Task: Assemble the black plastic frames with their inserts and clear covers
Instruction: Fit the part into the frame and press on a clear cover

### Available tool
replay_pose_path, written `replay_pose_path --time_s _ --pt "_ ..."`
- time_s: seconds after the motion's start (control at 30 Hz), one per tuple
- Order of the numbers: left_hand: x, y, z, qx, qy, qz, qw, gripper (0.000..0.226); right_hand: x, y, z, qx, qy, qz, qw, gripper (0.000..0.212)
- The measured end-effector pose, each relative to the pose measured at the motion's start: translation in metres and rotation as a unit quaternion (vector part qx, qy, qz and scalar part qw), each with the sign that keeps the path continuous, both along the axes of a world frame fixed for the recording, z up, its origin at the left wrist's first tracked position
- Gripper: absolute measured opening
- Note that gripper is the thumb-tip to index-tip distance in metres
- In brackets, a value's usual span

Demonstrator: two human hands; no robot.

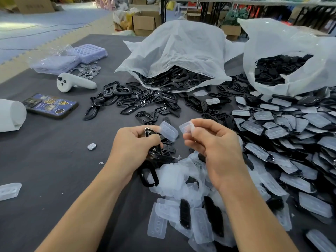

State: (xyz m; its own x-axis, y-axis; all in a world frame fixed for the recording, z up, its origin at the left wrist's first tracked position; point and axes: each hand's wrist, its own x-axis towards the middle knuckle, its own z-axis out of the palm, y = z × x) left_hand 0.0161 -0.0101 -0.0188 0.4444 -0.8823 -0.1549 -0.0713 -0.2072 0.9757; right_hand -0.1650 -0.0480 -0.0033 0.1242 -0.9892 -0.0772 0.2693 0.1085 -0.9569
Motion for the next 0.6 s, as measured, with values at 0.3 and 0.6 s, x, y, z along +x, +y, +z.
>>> replay_pose_path --time_s 0.3,0.6 --pt "-0.008 0.003 -0.003 -0.059 -0.136 -0.035 0.988 0.047 0.0 0.002 -0.001 0.062 -0.045 0.047 0.996 0.021" --pt "-0.02 0.008 0.007 -0.097 0.075 -0.126 0.984 0.019 0.006 0.003 0.002 0.022 0.03 0.065 0.997 0.022"
